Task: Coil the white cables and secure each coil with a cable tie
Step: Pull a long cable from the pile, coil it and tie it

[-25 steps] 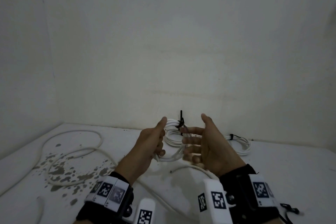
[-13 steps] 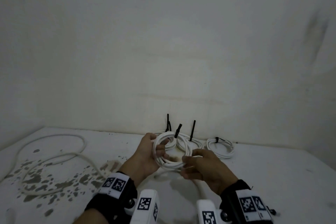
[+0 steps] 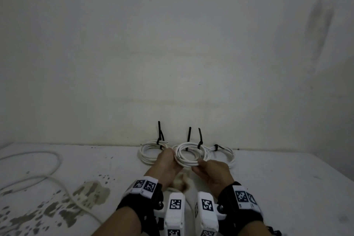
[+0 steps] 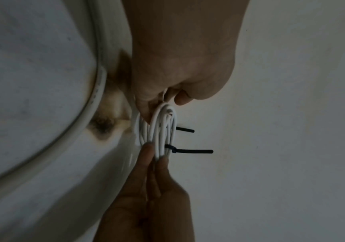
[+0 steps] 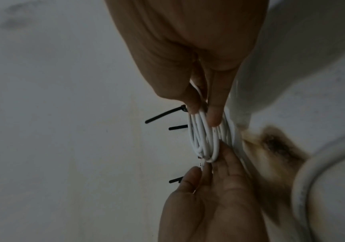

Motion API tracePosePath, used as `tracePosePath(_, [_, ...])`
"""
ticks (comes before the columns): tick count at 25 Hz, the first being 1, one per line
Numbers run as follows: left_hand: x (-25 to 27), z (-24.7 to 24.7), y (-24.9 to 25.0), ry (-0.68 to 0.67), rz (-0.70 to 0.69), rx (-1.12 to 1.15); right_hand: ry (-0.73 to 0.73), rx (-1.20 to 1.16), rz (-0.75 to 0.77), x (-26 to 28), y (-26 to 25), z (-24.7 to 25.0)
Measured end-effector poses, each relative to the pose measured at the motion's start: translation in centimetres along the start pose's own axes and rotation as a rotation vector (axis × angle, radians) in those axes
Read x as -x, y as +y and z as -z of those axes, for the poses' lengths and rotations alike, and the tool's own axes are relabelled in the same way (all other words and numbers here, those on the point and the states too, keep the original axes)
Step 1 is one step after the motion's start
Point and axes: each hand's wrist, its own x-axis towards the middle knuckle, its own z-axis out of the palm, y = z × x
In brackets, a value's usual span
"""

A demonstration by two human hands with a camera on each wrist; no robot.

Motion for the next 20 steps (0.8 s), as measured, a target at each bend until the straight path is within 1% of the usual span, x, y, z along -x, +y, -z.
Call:
tracePosePath(2, [-1.1, -0.2, -1.0, 0.061, -0.076, -0.095, 0.011, 0.009, -0.003, -1.3, -0.1, -0.6])
tracePosePath(4, [-1.8, 0.0, -1.9, 0.154, -0.144, -0.155, 0.015, 0.037, -0.004, -2.4, 0.1, -1.0])
tracePosePath(6, [-2.2, 0.3, -2.4, 0.236, -0.169, -0.185, 0.022, 0.077, 0.000, -3.4, 0.6, -1.1])
tracePosePath(8, [-2.5, 0.6, -2.4, 0.263, -0.173, -0.219, 0.027, 0.111, 0.011, -4.0, 1.2, -1.1])
tracePosePath(12, [-2.7, 1.1, -2.1, 0.249, -0.139, -0.167, 0.012, 0.280, 0.083, -4.2, 1.6, -1.3])
tracePosePath(17, [-2.2, 1.4, -1.8, 0.179, -0.046, -0.137, -0.060, 0.440, 0.021, -3.4, 0.4, -1.1])
tracePosePath(20, [-1.4, 1.6, -1.4, 0.136, -0.026, -0.131, -0.044, 0.520, 0.021, -3.0, -0.3, -1.2])
